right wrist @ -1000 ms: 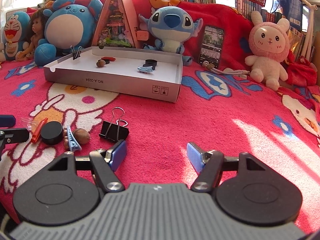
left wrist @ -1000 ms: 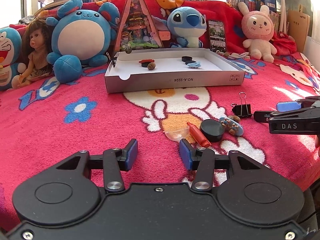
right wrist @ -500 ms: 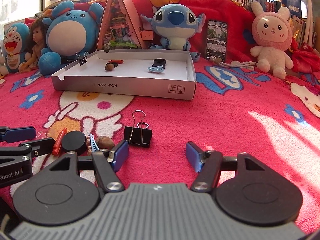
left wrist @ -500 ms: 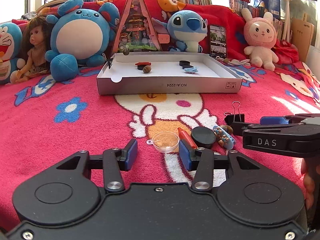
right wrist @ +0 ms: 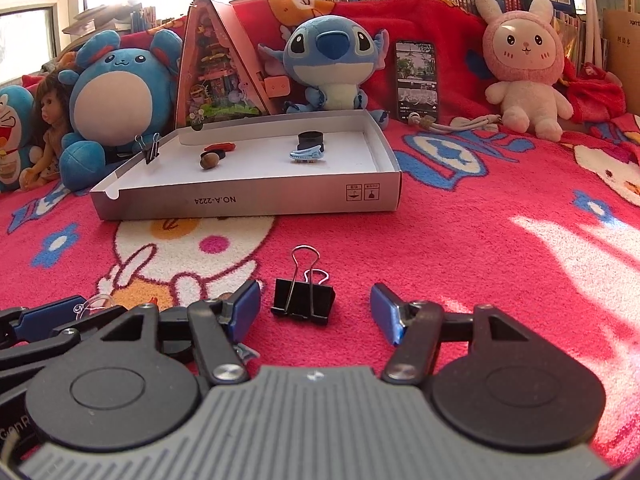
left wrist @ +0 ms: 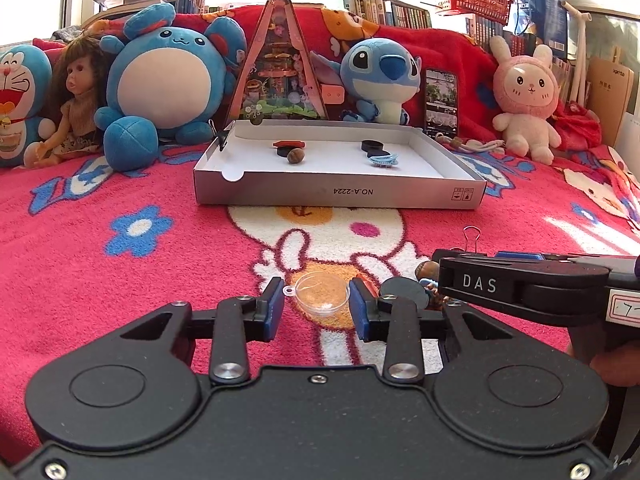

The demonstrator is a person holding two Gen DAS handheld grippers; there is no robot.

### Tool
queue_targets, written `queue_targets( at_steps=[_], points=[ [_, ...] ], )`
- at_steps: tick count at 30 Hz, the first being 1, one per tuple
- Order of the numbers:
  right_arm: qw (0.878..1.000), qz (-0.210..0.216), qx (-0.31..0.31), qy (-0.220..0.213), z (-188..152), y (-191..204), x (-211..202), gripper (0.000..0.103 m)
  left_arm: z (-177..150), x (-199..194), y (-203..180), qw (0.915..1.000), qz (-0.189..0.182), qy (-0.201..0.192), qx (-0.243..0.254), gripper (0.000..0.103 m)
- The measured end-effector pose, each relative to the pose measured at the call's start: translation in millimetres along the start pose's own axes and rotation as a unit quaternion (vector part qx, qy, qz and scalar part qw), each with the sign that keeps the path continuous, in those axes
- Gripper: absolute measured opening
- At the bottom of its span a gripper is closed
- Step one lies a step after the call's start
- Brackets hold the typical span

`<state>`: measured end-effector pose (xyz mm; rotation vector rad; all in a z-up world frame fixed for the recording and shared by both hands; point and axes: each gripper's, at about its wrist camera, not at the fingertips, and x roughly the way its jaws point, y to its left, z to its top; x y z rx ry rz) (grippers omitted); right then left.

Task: Organize rigid objects
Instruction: 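Close the left tool on the clear cup while the right grasps the black binder clip, then carry the clear cup with the left tool over the box while the right carries the binder clip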

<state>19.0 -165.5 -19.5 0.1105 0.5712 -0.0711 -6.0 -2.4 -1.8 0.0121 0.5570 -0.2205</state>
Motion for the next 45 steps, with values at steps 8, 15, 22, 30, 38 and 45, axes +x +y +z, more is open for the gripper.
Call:
queue_targets(
  at_steps=[8,15,22,30,38,45],
  points=[
    [1.000,-0.003,0.017,-0.010,0,0,-2,0.041,5,2,3,1.0000,0.003,-0.006,0.000,0.033],
    [1.000,0.002,0.006,-0.018,2,1,-5,0.038,12,5,4,0.9999,0.004,-0.013,0.003,0.033],
    [0.999,0.002,-0.002,-0.039,12,-3,-10,0.038,26,11,5,0.9999,0.003,-0.015,0.002,0.033],
    [0.998,0.006,-0.010,-0.066,27,-4,-14,0.038,51,16,4,0.9993,-0.006,-0.035,0.004,0.033],
    [0.996,0.013,-0.011,-0.087,41,-7,-15,0.038,74,20,5,0.9981,-0.011,-0.061,0.002,0.033],
    [0.995,0.015,-0.014,-0.095,52,-7,-6,0.038,87,32,5,0.9977,-0.006,-0.067,0.004,0.033]
  ],
)
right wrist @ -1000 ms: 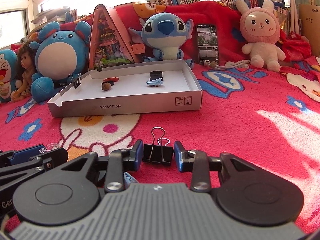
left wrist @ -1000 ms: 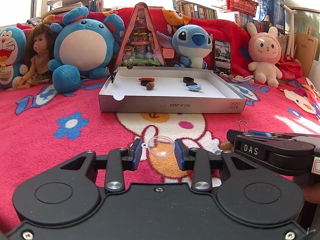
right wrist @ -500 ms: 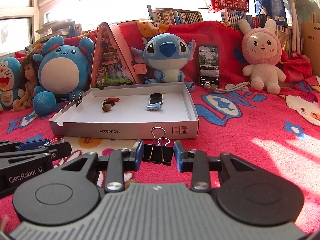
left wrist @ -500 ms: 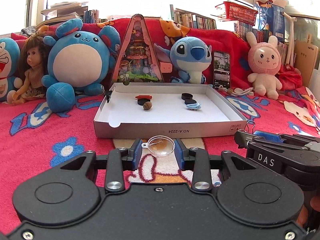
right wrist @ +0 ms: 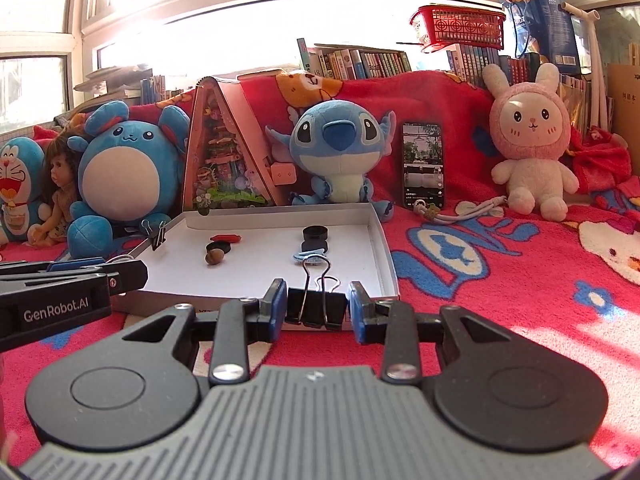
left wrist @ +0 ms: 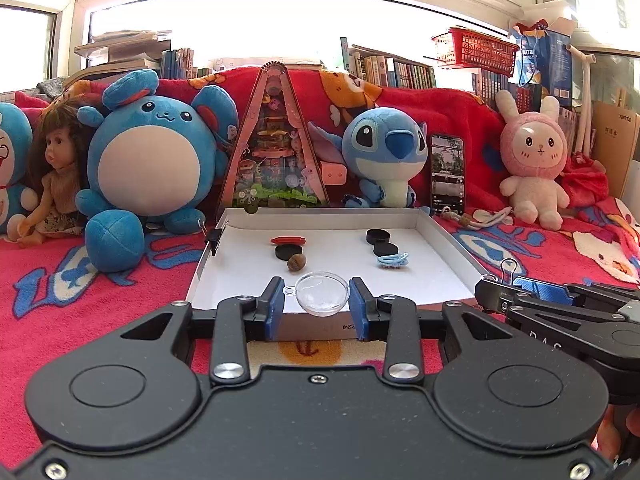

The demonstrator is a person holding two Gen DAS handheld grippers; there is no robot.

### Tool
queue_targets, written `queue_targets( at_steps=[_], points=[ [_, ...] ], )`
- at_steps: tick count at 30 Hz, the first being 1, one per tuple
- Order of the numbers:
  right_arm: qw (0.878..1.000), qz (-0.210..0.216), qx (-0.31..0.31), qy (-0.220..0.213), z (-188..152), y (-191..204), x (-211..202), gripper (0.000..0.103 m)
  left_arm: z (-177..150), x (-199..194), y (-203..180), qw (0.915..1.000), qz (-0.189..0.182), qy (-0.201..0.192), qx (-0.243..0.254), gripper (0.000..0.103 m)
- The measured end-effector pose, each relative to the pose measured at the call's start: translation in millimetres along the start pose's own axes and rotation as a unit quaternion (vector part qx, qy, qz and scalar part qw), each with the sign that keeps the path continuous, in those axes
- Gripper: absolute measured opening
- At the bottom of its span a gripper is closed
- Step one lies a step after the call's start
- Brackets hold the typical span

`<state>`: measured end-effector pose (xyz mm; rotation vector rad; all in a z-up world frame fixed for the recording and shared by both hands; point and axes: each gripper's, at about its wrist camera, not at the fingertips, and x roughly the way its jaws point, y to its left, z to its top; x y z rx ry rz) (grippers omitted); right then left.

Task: Organize rigid objects
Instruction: 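Carry the clear cup with the left tool over the box while the right carries the binder clip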

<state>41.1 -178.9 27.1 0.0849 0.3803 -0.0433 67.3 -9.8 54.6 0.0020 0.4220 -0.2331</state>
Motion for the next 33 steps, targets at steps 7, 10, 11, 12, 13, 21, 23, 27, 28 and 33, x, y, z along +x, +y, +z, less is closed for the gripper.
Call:
queue_targets(
  at_steps=[7,10,11,12,13,21,23,27,28,33],
  points=[
    [1.000,0.005,-0.003,-0.003,9,2,17,0.038,10,20,1,1.0000,-0.004,0.003,-0.006,0.033],
    [1.000,0.006,-0.004,-0.005,14,2,26,0.038,17,34,6,0.9997,-0.014,0.009,-0.019,0.033],
    [1.000,0.007,-0.002,-0.006,16,1,29,0.038,20,42,9,0.9993,-0.021,0.011,-0.029,0.033],
    [1.000,0.010,0.000,-0.007,18,0,33,0.038,22,48,13,0.9988,-0.028,0.010,-0.039,0.033],
    [1.000,0.015,0.002,-0.009,20,-1,36,0.038,23,53,15,0.9984,-0.031,0.010,-0.045,0.033],
    [0.999,0.038,0.012,-0.006,26,-4,68,0.038,28,98,26,0.9978,-0.029,0.027,-0.053,0.033],
    [0.999,0.036,0.017,0.002,26,-5,79,0.038,28,110,26,0.9973,-0.029,0.039,-0.055,0.033],
    [0.999,0.032,0.021,0.020,27,-6,99,0.038,27,131,26,0.9960,-0.018,0.061,-0.062,0.033],
    [0.999,0.034,0.020,0.024,26,-6,103,0.038,27,134,27,0.9958,-0.016,0.064,-0.063,0.033],
    [0.998,0.036,0.018,0.040,26,-3,118,0.038,23,148,26,0.9954,-0.003,0.076,-0.058,0.033]
  ],
)
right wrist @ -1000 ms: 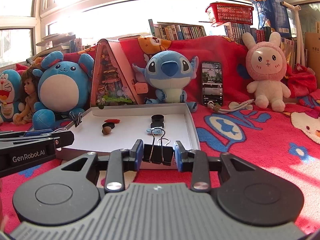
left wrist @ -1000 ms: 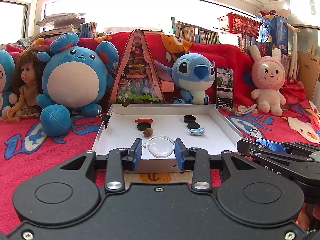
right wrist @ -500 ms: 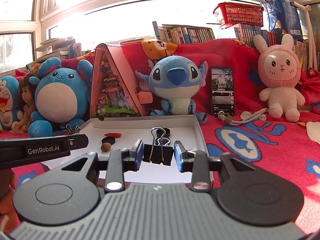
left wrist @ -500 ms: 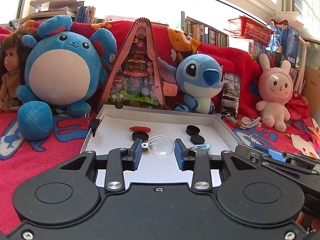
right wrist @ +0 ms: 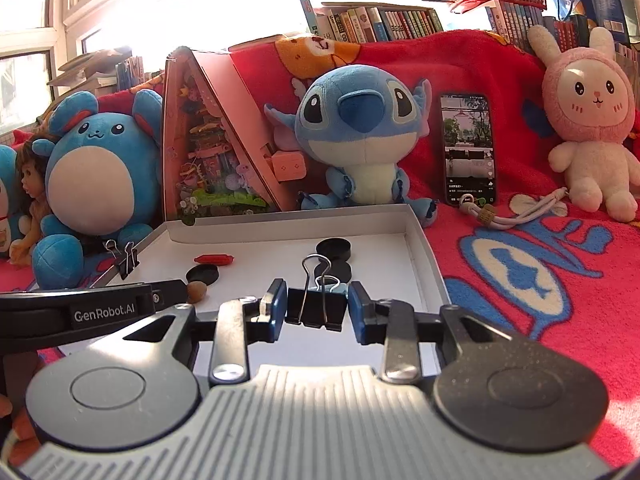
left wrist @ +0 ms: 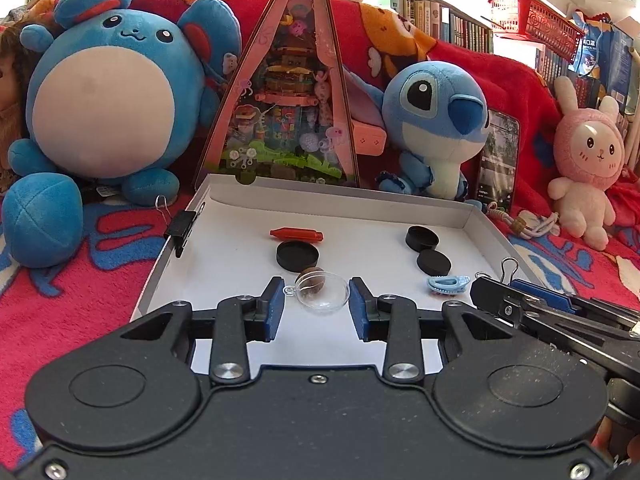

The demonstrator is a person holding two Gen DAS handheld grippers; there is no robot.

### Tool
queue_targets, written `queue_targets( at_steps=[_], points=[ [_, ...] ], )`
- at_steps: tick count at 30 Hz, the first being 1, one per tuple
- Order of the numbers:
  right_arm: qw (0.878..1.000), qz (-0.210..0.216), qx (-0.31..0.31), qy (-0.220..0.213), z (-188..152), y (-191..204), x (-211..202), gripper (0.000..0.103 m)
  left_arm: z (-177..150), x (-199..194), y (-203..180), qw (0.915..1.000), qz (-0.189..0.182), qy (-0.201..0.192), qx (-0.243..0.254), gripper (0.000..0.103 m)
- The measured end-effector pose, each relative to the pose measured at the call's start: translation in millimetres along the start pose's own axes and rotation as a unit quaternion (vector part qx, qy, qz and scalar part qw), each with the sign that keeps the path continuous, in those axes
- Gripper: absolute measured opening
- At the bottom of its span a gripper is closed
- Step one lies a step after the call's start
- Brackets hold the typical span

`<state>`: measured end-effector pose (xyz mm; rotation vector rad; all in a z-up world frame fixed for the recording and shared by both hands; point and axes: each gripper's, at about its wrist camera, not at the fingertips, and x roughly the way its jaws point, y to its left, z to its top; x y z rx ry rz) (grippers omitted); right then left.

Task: Organize rigid objects
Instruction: 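Carry the clear cup with the left tool over the box while the right carries the binder clip, then open the left tool to drop the cup in the box while the right drops the clip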

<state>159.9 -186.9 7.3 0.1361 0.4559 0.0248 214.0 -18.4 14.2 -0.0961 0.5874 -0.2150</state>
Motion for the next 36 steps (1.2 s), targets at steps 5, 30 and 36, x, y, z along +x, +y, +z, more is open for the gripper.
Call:
queue_targets(
  at_steps=[5,30,36],
  points=[
    [1.000,-0.004,0.001,0.014,0,0,12,0.038,-1,7,1,0.9999,0.004,0.009,-0.002,0.033],
    [0.998,-0.011,-0.003,0.057,-3,-4,34,0.038,-3,22,0,0.9997,0.012,0.021,-0.007,0.033],
    [0.999,-0.007,0.001,0.051,-2,-5,30,0.045,-1,16,-2,0.9998,0.013,0.016,-0.005,0.042]
  ],
)
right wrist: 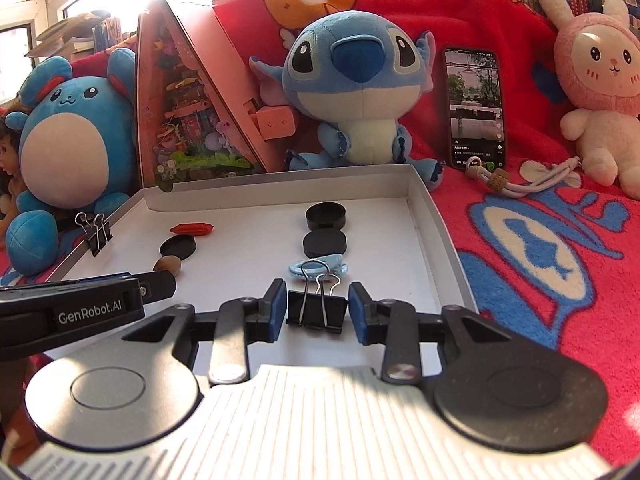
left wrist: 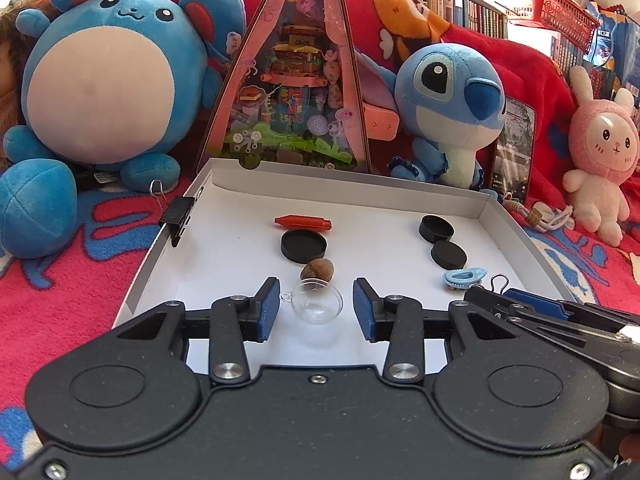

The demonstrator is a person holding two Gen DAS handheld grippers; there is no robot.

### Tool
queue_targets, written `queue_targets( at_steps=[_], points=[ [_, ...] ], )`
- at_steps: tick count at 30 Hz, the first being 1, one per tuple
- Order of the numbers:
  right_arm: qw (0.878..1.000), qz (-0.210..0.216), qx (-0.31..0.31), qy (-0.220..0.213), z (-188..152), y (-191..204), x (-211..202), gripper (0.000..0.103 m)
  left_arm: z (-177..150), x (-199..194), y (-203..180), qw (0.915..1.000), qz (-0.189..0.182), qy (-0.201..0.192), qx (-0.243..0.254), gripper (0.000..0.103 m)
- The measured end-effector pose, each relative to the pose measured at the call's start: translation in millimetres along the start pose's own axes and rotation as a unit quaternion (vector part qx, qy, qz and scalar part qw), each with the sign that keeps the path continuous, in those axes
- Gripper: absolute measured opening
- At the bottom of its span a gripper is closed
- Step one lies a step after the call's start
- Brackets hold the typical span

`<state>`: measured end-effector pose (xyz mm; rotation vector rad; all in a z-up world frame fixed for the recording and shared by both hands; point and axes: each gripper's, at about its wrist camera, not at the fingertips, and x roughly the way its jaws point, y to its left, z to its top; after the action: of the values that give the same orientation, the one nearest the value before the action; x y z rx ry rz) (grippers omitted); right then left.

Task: Organize rigid objects
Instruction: 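Open the left tool to drop the cup in the box while the right drops the clip, then withdraw both open tools from the box toward the remaining items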

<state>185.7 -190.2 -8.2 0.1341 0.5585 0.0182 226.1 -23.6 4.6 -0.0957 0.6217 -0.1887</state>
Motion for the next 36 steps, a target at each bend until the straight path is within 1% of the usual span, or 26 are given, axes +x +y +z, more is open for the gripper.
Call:
queue_targets(
  at_steps=[1,3,5,7,9,12,15,25,36],
  points=[
    [1.000,0.000,-0.002,-0.002,0,1,-2,0.047,0,-1,-1,1.0000,0.000,-0.001,0.002,0.043],
    [1.000,0.001,-0.005,-0.007,2,1,-5,0.057,1,-5,-1,1.0000,0.000,-0.003,0.006,0.047],
    [1.000,0.001,-0.011,-0.011,3,3,-9,0.058,1,-10,-1,0.9999,0.001,-0.005,0.011,0.050],
    [1.000,0.001,-0.015,-0.014,5,4,-13,0.063,2,-16,-1,0.9999,0.002,-0.007,0.014,0.055],
    [1.000,0.002,-0.015,-0.014,5,3,-17,0.067,3,-22,-1,0.9998,0.003,-0.010,0.017,0.060],
    [1.000,-0.001,-0.018,-0.014,5,2,-22,0.069,3,-32,0,0.9996,0.004,-0.018,0.020,0.067],
    [1.000,-0.002,-0.021,-0.015,4,0,-28,0.073,2,-43,-1,0.9993,0.001,-0.026,0.025,0.071],
    [0.999,-0.002,-0.037,-0.018,-2,0,-51,0.077,-9,-70,-4,0.9986,-0.008,-0.033,0.040,0.072],
    [0.998,0.014,-0.054,-0.022,-15,1,-86,0.082,-29,-109,0,0.9977,-0.025,-0.041,0.047,0.074]
  ],
)
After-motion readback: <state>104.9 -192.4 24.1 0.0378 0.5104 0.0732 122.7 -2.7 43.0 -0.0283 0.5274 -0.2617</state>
